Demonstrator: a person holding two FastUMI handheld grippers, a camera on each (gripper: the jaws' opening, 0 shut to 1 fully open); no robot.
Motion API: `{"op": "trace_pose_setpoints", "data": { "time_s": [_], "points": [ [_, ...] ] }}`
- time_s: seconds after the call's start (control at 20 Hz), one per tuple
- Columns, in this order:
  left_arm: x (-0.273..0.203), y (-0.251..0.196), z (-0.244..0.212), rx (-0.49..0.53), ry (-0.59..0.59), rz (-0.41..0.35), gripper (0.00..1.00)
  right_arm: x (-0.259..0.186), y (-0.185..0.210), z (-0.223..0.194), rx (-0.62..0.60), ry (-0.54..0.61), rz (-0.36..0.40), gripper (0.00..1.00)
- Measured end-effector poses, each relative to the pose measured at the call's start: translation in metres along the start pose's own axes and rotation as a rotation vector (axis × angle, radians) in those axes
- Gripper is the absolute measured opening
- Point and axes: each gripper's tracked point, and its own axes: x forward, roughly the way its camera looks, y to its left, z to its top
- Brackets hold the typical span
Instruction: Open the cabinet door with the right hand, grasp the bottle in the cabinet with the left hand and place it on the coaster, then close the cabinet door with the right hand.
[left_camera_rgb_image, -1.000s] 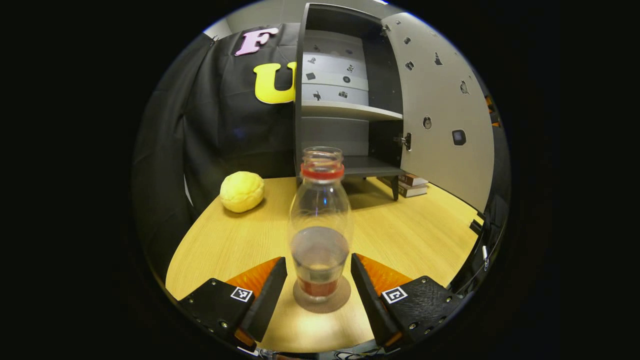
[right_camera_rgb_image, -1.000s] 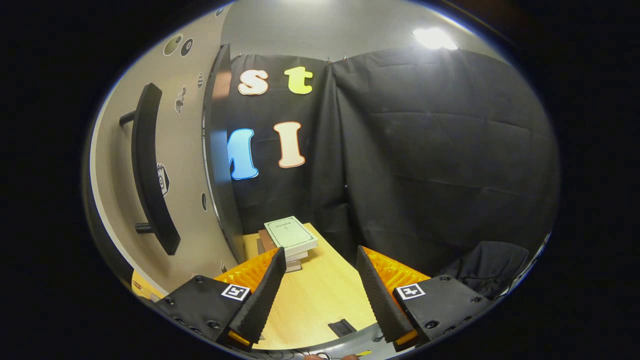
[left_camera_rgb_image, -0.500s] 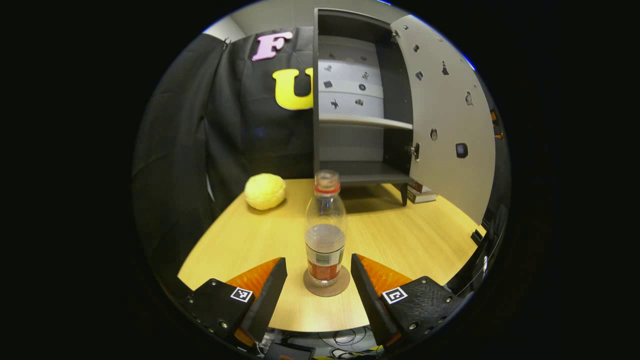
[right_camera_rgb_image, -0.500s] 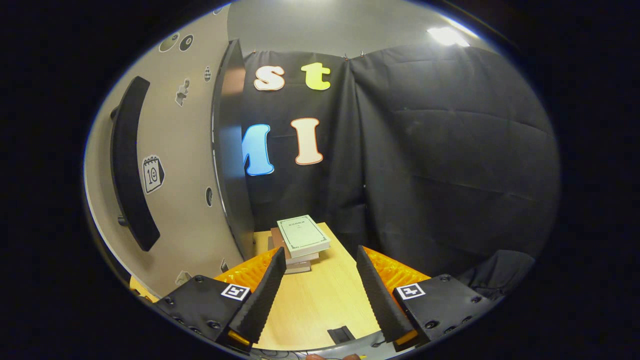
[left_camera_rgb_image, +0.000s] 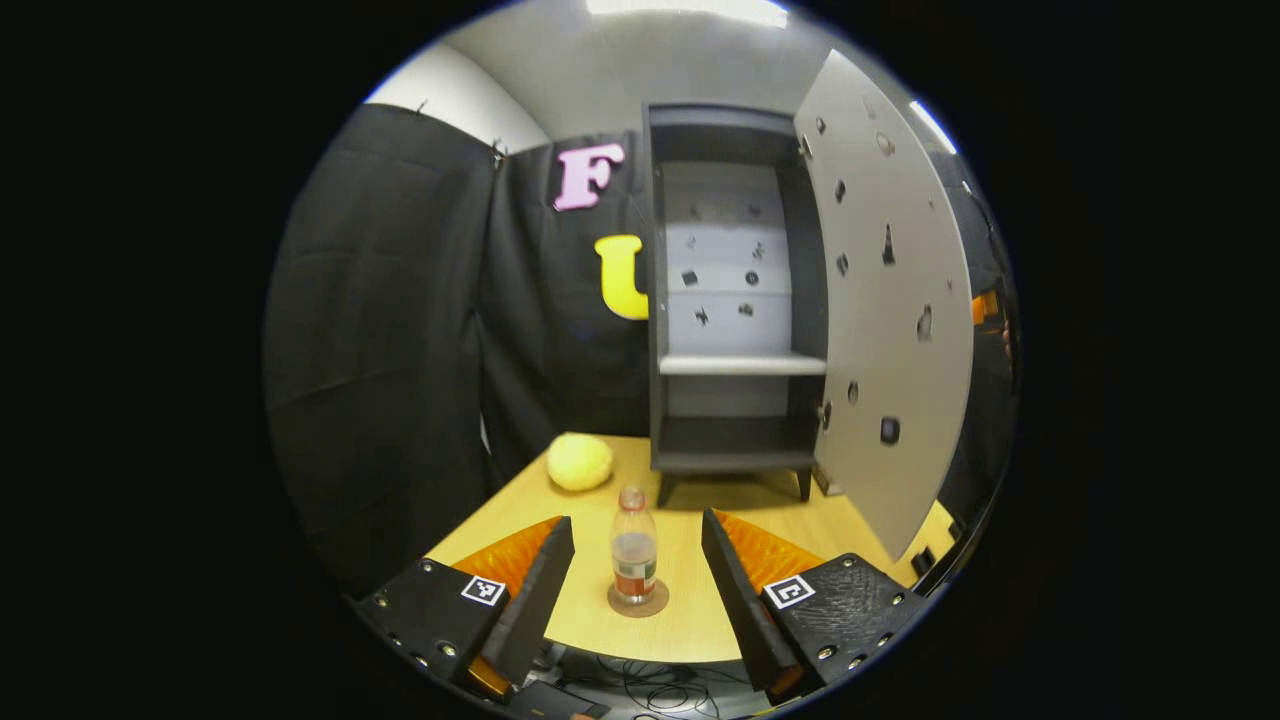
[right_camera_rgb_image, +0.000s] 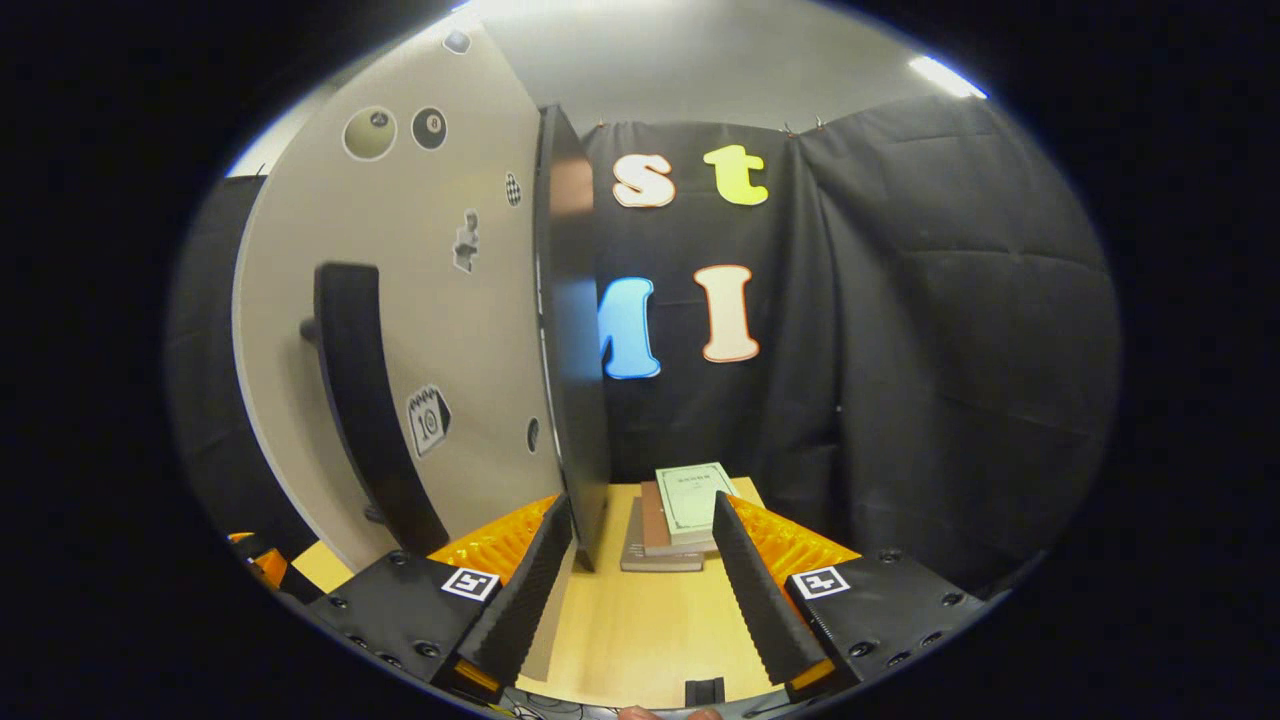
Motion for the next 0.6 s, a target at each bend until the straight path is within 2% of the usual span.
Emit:
{"op": "trace_pose_setpoints", "data": {
  "time_s": [0.05,0.2,0.3,0.35,0.55,0.6],
  "points": [
    [-0.008,-0.005,0.011,-0.017,-0.010,0.009,0.76,0.001,0.006,0.012,-0.005,-0.022,0.028,0.87],
    [-0.029,-0.015,0.027,-0.036,-0.041,0.023,0.75,0.000,0.005,0.036,-0.067,-0.047,0.032,0.87],
    [-0.044,-0.013,0.028,-0.016,-0.048,0.049,0.72,0.002,0.024,0.046,-0.034,-0.049,0.078,0.87],
    [-0.049,-0.012,0.027,-0.018,-0.046,0.055,0.75,0.004,0.031,0.046,-0.026,-0.039,0.097,0.87],
    [-0.045,0.005,0.030,-0.054,-0.045,0.041,0.75,0.004,0.031,0.049,-0.060,-0.033,0.039,0.88],
    [-0.043,0.012,0.031,-0.059,-0.047,0.037,0.75,0.003,0.033,0.047,-0.049,-0.022,0.030,0.84]
  ]
}}
